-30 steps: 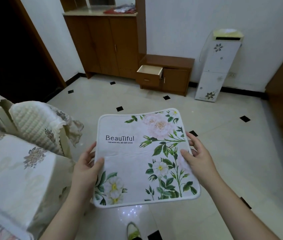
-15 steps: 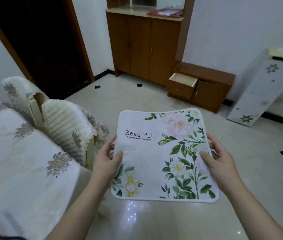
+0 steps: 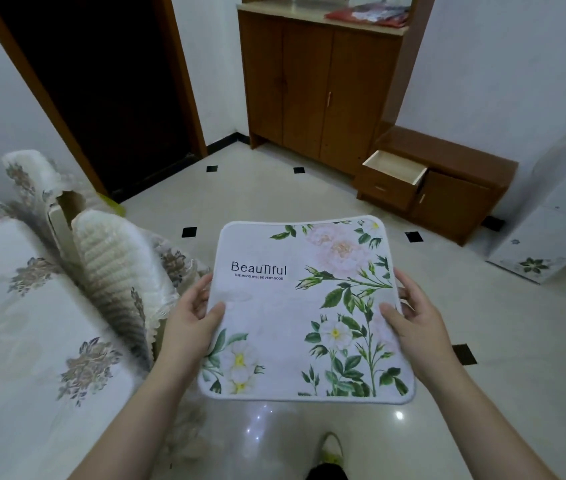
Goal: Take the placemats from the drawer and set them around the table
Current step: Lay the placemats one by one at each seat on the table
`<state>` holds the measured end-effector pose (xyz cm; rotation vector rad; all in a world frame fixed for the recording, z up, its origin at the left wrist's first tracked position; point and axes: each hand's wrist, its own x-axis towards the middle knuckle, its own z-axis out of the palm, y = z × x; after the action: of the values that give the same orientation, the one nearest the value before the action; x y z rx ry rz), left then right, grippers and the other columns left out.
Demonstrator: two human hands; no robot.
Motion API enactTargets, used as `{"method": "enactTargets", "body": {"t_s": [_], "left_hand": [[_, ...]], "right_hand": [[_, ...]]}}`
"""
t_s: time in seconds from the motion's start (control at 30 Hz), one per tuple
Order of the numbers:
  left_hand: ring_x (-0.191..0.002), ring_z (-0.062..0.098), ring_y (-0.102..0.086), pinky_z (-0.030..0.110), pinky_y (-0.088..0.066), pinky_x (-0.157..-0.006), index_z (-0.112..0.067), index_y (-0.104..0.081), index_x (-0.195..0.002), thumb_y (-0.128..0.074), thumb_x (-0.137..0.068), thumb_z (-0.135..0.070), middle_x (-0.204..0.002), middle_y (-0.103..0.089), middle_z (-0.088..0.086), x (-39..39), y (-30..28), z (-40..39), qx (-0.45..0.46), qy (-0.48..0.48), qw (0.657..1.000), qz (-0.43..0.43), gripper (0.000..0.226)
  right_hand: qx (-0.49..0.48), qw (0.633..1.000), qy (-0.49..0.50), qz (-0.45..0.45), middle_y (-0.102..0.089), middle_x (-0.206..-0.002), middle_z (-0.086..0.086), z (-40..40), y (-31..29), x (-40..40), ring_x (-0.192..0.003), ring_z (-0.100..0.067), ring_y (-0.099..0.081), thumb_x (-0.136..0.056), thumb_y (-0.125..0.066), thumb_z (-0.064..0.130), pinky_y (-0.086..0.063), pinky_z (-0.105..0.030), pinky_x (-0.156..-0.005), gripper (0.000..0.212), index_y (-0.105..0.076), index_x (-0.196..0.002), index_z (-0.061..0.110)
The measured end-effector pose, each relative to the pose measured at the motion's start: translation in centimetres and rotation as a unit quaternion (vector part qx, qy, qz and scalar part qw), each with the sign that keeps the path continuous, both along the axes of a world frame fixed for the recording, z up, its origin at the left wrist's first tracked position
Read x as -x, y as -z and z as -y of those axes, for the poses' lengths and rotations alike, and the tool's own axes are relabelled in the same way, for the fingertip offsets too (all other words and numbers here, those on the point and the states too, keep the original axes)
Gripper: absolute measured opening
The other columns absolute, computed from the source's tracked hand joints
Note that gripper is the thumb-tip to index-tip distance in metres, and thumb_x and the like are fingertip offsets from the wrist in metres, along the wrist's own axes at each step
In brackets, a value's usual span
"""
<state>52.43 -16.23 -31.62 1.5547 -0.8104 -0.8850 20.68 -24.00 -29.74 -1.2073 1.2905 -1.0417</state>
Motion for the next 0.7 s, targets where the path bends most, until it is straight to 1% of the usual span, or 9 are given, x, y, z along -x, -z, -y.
{"method": "enactTargets", "body": {"t_s": [0.03, 0.07, 0.17, 0.27, 0.37, 0.4, 0.5, 0.63, 0.7], "left_hand": [[-0.101, 0.008, -0.07, 0.02, -0.057, -0.077, -0.024, -0.055, -0.137, -0.061, -0.092, 0.002, -0.116, -0.071, -0.004, 0.2, 0.0, 1.0, -0.004, -0.009, 1.0, 0.002, 0.052], [-0.102, 0.009, -0.07, 0.023, -0.058, -0.08, -0.024, -0.055, -0.137, -0.061, -0.093, 0.002, -0.116, -0.071, -0.003, 0.4, 0.0, 2.0, -0.008, -0.02, 1.0, -0.002, 0.051], [-0.108, 0.018, -0.069, 0.038, -0.055, -0.091, -0.024, -0.056, -0.137, -0.06, -0.093, 0.003, -0.118, -0.071, -0.001, 1.2, -0.1, 4.8, -0.012, -0.055, 0.998, -0.019, 0.051], [-0.107, 0.017, -0.069, 0.041, -0.055, -0.092, -0.025, -0.055, -0.138, -0.061, -0.093, 0.001, -0.119, -0.071, -0.003, 1.6, -0.5, 7.2, -0.013, -0.083, 0.996, -0.024, 0.052], [-0.106, 0.013, -0.069, 0.033, -0.057, -0.089, -0.02, -0.052, -0.141, -0.06, -0.094, 0.003, -0.12, -0.07, -0.003, 1.5, -0.8, 8.5, -0.006, -0.111, 0.994, -0.021, 0.053], [-0.104, 0.011, -0.069, 0.029, -0.058, -0.085, -0.019, -0.052, -0.14, -0.059, -0.094, 0.004, -0.12, -0.07, -0.001, 1.3, -0.8, 8.8, -0.008, -0.118, 0.993, -0.016, 0.052], [-0.096, 0.005, -0.07, 0.018, -0.056, -0.071, -0.017, -0.054, -0.138, -0.058, -0.093, 0.005, -0.12, -0.069, 0.001, 0.4, -1.0, 9.5, -0.01, -0.145, 0.989, 0.004, 0.05], [-0.101, 0.009, -0.07, 0.018, -0.056, -0.073, -0.019, -0.054, -0.138, -0.059, -0.093, 0.003, -0.117, -0.07, -0.003, -1.7, -0.9, 10.6, -0.016, -0.172, 0.985, 0.029, 0.05], [-0.097, 0.004, -0.07, 0.016, -0.055, -0.075, -0.021, -0.054, -0.137, -0.059, -0.093, 0.003, -0.114, -0.07, -0.008, -2.9, -0.9, 11.2, -0.019, -0.184, 0.981, 0.053, 0.05]], "right_hand": [[-0.006, 1.0, -0.007, 0.003, -0.064, -0.115, 0.001, 1.6, 0.2, 0.0, -0.1, -0.015, -0.07, -0.095, -0.056, 0.0, -0.058, -0.048, -0.085, 0.056, -0.047, -0.141, 0.032], [-0.012, 1.0, -0.016, 0.007, -0.064, -0.115, 0.0, 3.2, 0.4, 0.1, -0.1, -0.016, -0.07, -0.095, -0.056, -0.001, -0.057, -0.05, -0.086, 0.056, -0.048, -0.141, 0.031], [-0.029, 0.999, -0.042, 0.018, -0.065, -0.113, -0.001, 7.9, 0.8, 0.2, -0.099, -0.017, -0.07, -0.094, -0.057, -0.001, -0.057, -0.051, -0.086, 0.056, -0.048, -0.14, 0.03], [-0.056, 0.996, -0.063, 0.04, -0.066, -0.113, -0.003, 12.0, 1.1, 0.0, -0.095, -0.016, -0.071, -0.093, -0.057, -0.003, -0.059, -0.045, -0.082, 0.055, -0.051, -0.136, 0.031], [-0.077, 0.991, -0.088, 0.069, -0.066, -0.114, -0.005, 15.4, 1.4, -1.1, -0.092, -0.013, -0.072, -0.092, -0.057, -0.005, -0.061, -0.032, -0.073, 0.053, -0.053, -0.13, 0.032], [-0.081, 0.989, -0.097, 0.073, -0.066, -0.115, -0.005, 16.3, 1.5, -1.6, -0.093, -0.014, -0.072, -0.092, -0.058, -0.005, -0.06, -0.032, -0.074, 0.053, -0.054, -0.129, 0.033], [-0.09, 0.984, -0.126, 0.084, -0.066, -0.115, -0.004, 18.6, 2.0, -3.6, -0.097, -0.018, -0.071, -0.092, -0.058, -0.004, -0.059, -0.042, -0.082, 0.053, -0.054, -0.131, 0.032], [-0.089, 0.98, -0.158, 0.083, -0.066, -0.113, -0.003, 21.3, 2.0, -6.7, -0.097, -0.017, -0.071, -0.092, -0.058, -0.004, -0.059, -0.041, -0.08, 0.052, -0.055, -0.128, 0.034], [-0.084, 0.978, -0.174, 0.079, -0.066, -0.113, -0.005, 22.8, 2.1, -8.5, -0.099, -0.021, -0.07, -0.092, -0.059, -0.004, -0.058, -0.044, -0.082, 0.052, -0.056, -0.125, 0.036]]}}
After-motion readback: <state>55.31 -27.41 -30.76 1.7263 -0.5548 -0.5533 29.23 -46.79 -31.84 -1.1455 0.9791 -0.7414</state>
